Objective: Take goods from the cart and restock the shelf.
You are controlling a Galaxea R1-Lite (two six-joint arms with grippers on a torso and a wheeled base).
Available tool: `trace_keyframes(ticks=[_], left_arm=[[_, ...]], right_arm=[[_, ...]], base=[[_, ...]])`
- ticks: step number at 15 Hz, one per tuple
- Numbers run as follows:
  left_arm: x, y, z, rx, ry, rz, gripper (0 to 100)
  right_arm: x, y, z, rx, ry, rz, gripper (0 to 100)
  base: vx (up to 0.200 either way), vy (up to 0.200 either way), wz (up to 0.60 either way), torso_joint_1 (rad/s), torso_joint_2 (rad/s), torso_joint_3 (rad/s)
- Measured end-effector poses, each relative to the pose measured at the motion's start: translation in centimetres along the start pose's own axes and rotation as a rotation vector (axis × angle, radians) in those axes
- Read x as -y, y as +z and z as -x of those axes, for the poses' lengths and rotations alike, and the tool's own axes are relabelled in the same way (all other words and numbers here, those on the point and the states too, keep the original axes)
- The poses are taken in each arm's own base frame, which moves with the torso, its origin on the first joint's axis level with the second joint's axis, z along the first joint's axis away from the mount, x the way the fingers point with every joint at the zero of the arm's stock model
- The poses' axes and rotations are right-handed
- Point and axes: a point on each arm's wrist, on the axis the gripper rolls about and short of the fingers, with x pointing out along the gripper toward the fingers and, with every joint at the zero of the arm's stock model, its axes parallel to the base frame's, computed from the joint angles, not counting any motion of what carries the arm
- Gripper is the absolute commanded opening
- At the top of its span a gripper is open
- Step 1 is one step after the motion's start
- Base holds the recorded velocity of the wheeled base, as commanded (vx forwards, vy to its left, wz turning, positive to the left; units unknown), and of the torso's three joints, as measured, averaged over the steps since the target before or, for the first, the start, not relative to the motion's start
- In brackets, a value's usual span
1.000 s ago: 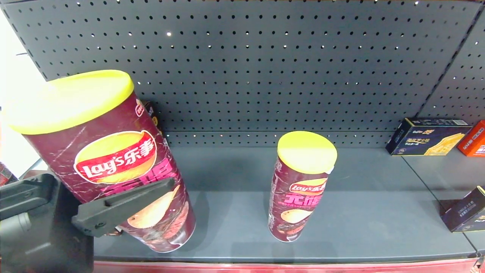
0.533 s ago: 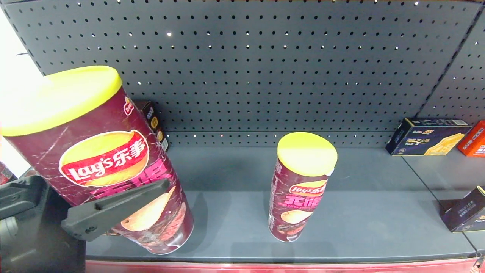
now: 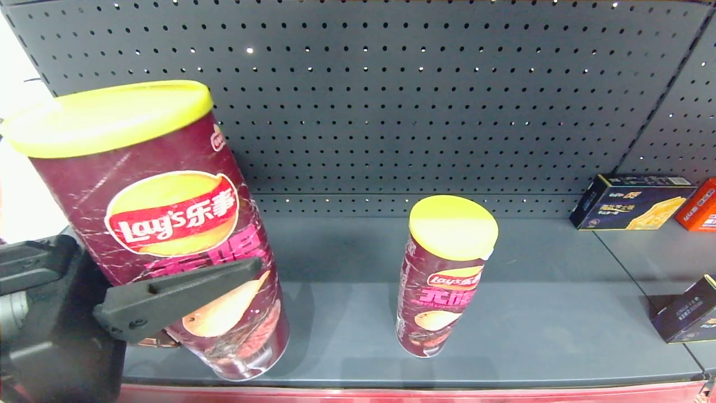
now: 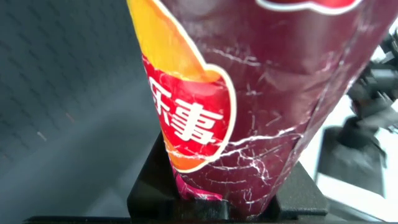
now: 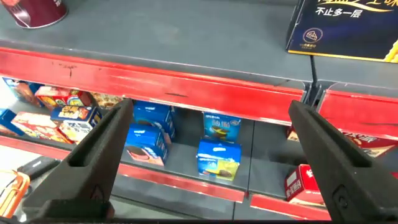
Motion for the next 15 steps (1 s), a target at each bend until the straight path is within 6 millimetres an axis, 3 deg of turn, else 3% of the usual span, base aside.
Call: trace_keyframes(ticks=[4,9,15], left_arm=[[-0.6,2.0,-1.0,-0.022,0.001,0.002,0],[-2.0,2.3,-3.2,-0.026,-0.006,-0.005,0],[-5.2,1.9,-8.4,-0.045,-0.066,0.005,0]], right_arm=[[0.0,0.0,0.0,0.000,0.000,0.000,100],[0.0,0.0,0.0,-0.001,0.000,0.000,100],[0.0,0.0,0.0,-0.002,0.000,0.000,100]], base=[[0.000,0.000,0.00,0.000,0.00,0.000],[0.000,0.000,0.00,0.000,0.00,0.000],[0.000,0.000,0.00,0.000,0.00,0.000]])
